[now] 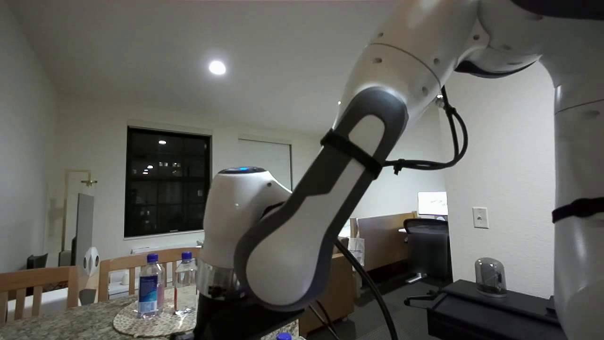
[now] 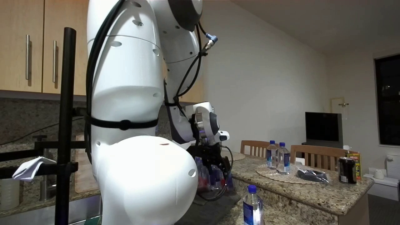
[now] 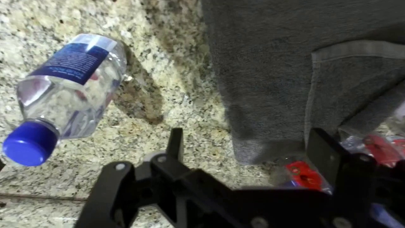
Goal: Put the towel on the bottle to the right
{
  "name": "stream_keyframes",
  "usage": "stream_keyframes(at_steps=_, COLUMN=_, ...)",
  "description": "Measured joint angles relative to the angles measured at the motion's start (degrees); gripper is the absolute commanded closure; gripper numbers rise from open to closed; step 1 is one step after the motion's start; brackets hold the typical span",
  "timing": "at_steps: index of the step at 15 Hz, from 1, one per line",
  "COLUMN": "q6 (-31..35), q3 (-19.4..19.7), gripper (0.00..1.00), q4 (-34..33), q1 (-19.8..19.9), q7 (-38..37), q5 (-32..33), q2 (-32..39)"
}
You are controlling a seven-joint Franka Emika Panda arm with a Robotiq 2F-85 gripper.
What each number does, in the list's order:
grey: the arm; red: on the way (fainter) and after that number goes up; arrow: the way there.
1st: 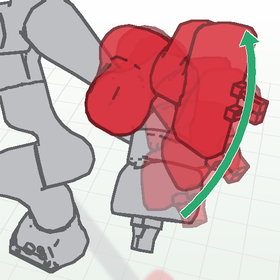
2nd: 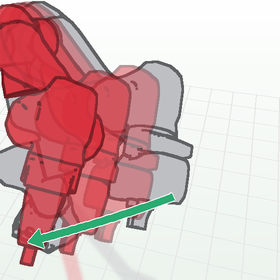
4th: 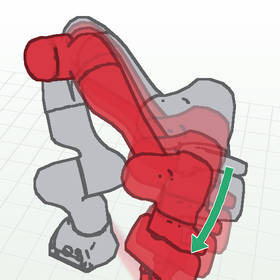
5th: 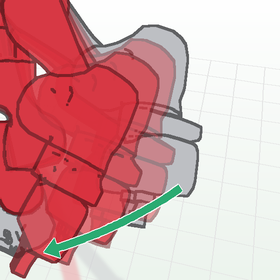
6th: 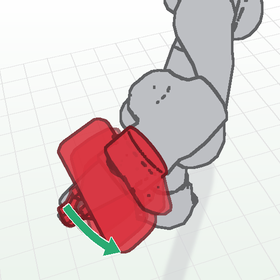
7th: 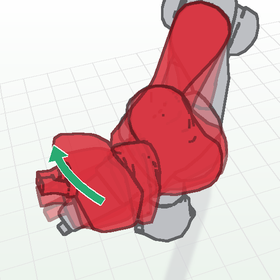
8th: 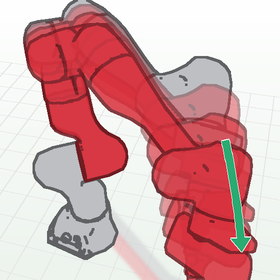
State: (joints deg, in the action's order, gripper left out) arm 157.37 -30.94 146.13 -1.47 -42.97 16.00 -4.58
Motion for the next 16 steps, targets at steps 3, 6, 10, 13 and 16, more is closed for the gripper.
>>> stream_keyframes(at_steps=3, q6=-1.7, q3=-0.3, gripper=0.00, q4=0.0, q1=1.6, q7=-8.9, q5=10.1, q2=3.7)
stream_keyframes(at_steps=6, q6=-2.5, q3=-1.2, gripper=0.00, q4=-0.4, q1=0.3, q7=-10.3, q5=10.2, q2=10.1)
stream_keyframes(at_steps=10, q6=-2.7, q3=-0.7, gripper=0.00, q4=-2.8, q1=-3.4, q7=-14.6, q5=11.9, q2=17.7)
stream_keyframes(at_steps=13, q6=-3.5, q3=2.4, gripper=0.00, q4=-5.0, q1=-6.3, q7=-19.2, q5=15.4, q2=21.1)
stream_keyframes(at_steps=16, q6=-4.4, q3=5.7, gripper=0.00, q4=-7.7, q1=-7.8, q7=-20.7, q5=17.5, q2=23.2)
